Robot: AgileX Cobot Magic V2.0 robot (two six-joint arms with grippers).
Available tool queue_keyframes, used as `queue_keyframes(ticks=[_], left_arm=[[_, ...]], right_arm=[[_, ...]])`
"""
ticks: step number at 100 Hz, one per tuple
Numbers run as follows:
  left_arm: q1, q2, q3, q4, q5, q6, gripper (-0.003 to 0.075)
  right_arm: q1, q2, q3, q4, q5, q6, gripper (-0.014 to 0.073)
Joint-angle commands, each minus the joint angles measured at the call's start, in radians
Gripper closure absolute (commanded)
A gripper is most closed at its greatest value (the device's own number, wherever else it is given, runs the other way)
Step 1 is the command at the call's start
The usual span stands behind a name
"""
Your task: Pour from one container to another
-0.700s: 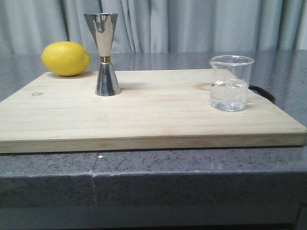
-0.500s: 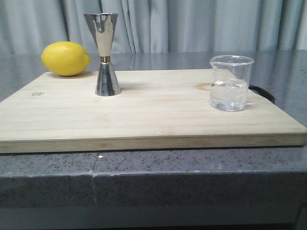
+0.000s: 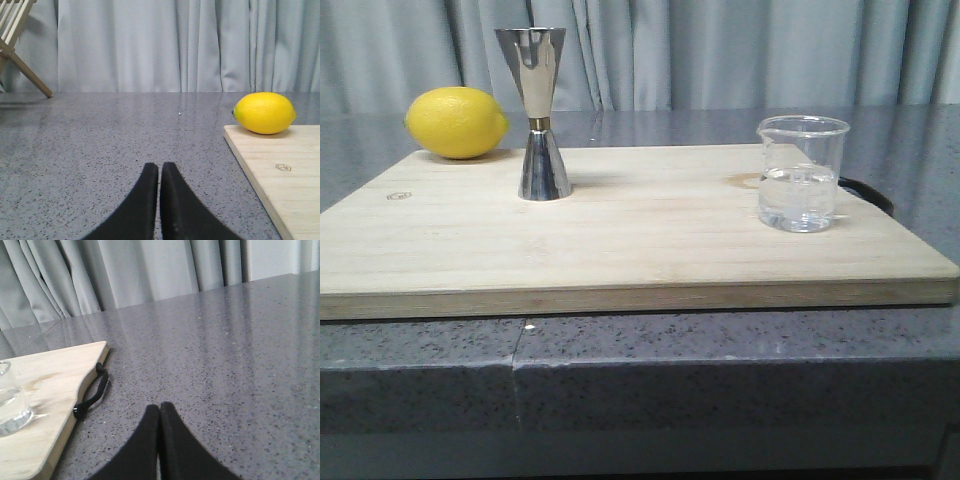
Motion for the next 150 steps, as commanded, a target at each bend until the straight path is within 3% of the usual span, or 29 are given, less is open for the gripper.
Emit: queue_keyframes(ticks=[1, 97, 110, 128, 139, 150], left_arm=[[0.004, -0.024, 0.036, 0.0, -0.082, -0.008, 0.0739], [0.004, -0.024, 0.036, 0.0, -0.093, -0.008, 0.0739], [0.004, -0.024, 0.036, -0.044, -0.134, -0.008, 0.0739], [0.004, -0.024, 0.031, -0.289, -0.375, -0.096, 0.0739], [-0.002, -0.024, -0.002, -0.326, -0.469, -0.277, 0.074], [-0.013, -0.021, -0.097, -0.326, -0.356, -0.302, 0.074]], right_arm=[[-0.005, -0.019, 0.027, -0.001, -0.074, -0.01, 0.0669], [-0.005, -0.019, 0.027, 0.0, -0.122, -0.008, 0.0669], [-0.005, -0.019, 0.027, 0.048, -0.246, 0.05, 0.0669], [-0.005, -0.019, 0.016, 0.083, -0.541, 0.232, 0.0669], [-0.005, -0.019, -0.071, 0.083, -0.427, 0.347, 0.0669], [-0.005, 0.007, -0.219, 0.081, -0.146, 0.357, 0.0669]])
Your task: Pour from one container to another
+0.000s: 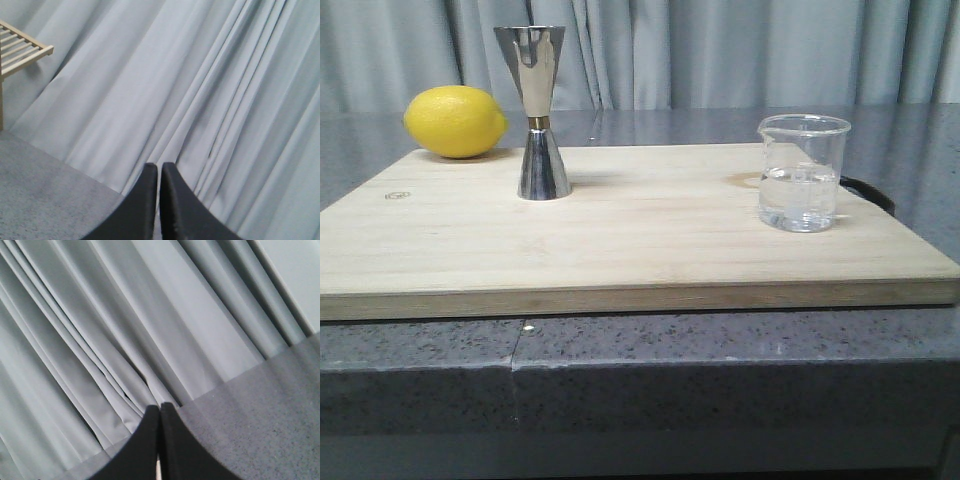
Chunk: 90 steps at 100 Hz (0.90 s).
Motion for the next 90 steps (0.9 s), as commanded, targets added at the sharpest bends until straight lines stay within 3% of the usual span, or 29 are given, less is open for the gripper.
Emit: queue_keyframes(ticks=[1, 12, 29, 45, 55, 78, 90], left_arm=[[-0.013, -0.021, -0.086, -0.01, 0.005, -0.044, 0.074], [-0.033, 0.031, -0.219, -0.007, 0.211, -0.044, 0.074], [-0.088, 0.225, -0.415, 0.108, 0.53, -0.014, 0.074], [-0.184, 0.464, -0.577, 0.109, 0.764, 0.213, 0.0739], [-0.244, 0.583, -0.629, 0.109, 0.788, 0.267, 0.0739], [-0.346, 0.765, -0.657, 0.109, 0.71, 0.385, 0.0735], [-0.377, 0.83, -0.657, 0.107, 0.653, 0.421, 0.0647]], right_arm=[[-0.005, 0.014, -0.138, -0.001, 0.143, 0.022, 0.0669], [0.008, 0.106, -0.3, -0.031, 0.381, -0.055, 0.0669], [0.08, 0.365, -0.521, -0.022, 0.707, -0.406, 0.0669], [0.134, 0.581, -0.641, -0.022, 0.799, -0.567, 0.0669], [0.137, 0.671, -0.662, -0.022, 0.762, -0.575, 0.0669], [0.137, 0.713, -0.664, -0.02, 0.702, -0.575, 0.0669], [0.137, 0.713, -0.664, -0.02, 0.683, -0.575, 0.0669]])
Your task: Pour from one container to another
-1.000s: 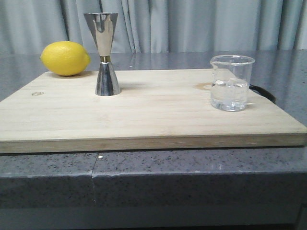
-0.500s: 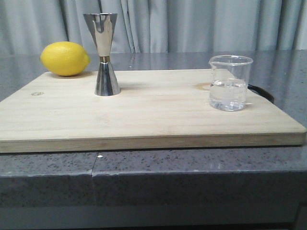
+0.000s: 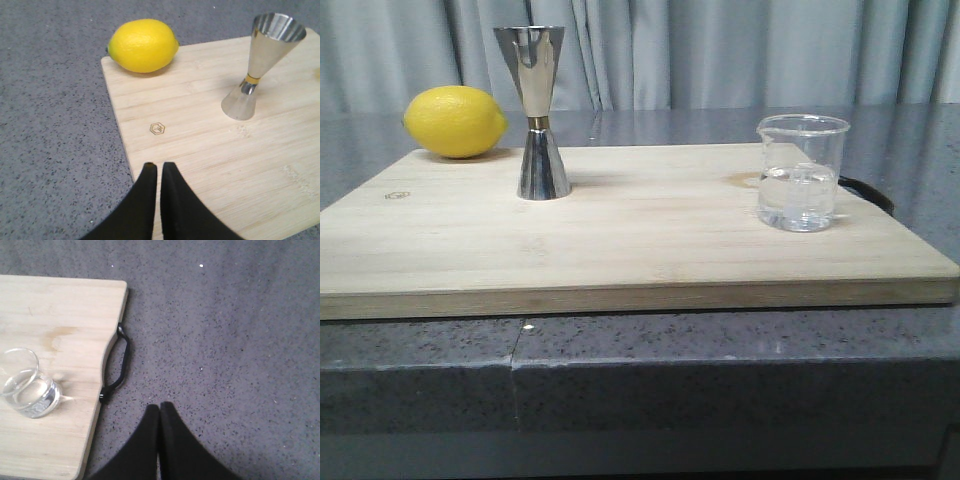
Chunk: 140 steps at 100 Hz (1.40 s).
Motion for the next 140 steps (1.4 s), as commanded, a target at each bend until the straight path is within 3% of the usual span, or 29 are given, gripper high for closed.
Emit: queue_keyframes(ticks=[1, 20, 27, 83, 140], left_arm=[[-0.028, 0.04, -0.038, -0.004, -0.115, 0.026, 0.0629], [-0.077, 0.136, -0.038, -0.004, -0.233, 0.044, 0.0289], [-0.096, 0.171, -0.038, -0.005, -0.277, 0.044, 0.0213], [-0.257, 0.513, -0.038, 0.016, -0.764, 0.044, 0.0207], [-0.298, 0.696, -0.038, 0.016, -1.075, -0.031, 0.0207]], right_arm=[[0.004, 0.002, -0.038, -0.008, -0.087, -0.013, 0.0669], [0.004, 0.002, -0.038, -0.008, -0.094, -0.013, 0.0669], [0.004, 0.002, -0.038, -0.008, -0.099, -0.013, 0.0669], [0.004, 0.002, -0.038, -0.012, -0.138, -0.013, 0.0669], [0.004, 0.002, -0.038, -0.022, -0.151, -0.013, 0.0669]])
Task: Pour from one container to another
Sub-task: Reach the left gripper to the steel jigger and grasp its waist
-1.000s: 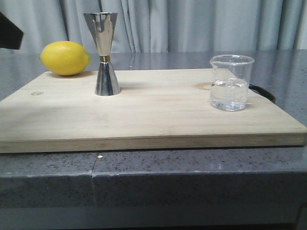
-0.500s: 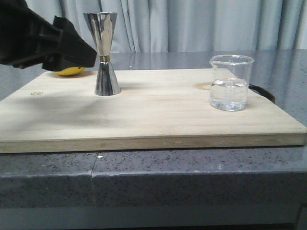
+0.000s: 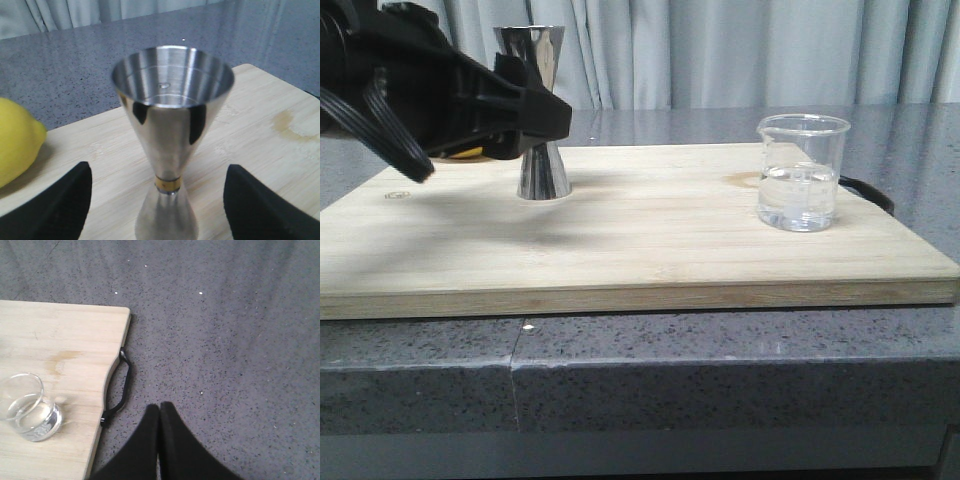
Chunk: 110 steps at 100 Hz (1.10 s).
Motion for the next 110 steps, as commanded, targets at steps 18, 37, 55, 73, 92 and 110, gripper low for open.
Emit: queue_keyframes(ticks=[18, 37, 55, 73, 92, 110], left_arm=[[-0.007, 0.033, -0.033, 0.001, -0.178, -0.039, 0.0207], [-0.007, 0.056, -0.051, 0.005, -0.192, -0.039, 0.0215], [-0.007, 0.066, -0.051, 0.005, -0.24, -0.039, 0.0333], [-0.007, 0.067, -0.051, 0.005, -0.241, -0.039, 0.0434], [-0.007, 0.067, -0.051, 0.005, -0.241, -0.039, 0.0482], [-0.007, 0.067, -0.051, 0.005, -0.241, -0.039, 0.0482]], right_arm=[[0.004, 0.002, -0.037, -0.014, -0.082, -0.012, 0.0669], [0.004, 0.002, -0.037, -0.014, -0.082, -0.012, 0.0669], [0.004, 0.002, -0.037, -0.014, -0.082, -0.012, 0.0669], [0.004, 0.002, -0.037, -0.014, -0.082, -0.012, 0.0669], [0.004, 0.002, -0.037, -0.014, -0.082, -0.012, 0.0669], [0.004, 0.002, -0.037, -0.014, -0.08, -0.012, 0.0669]])
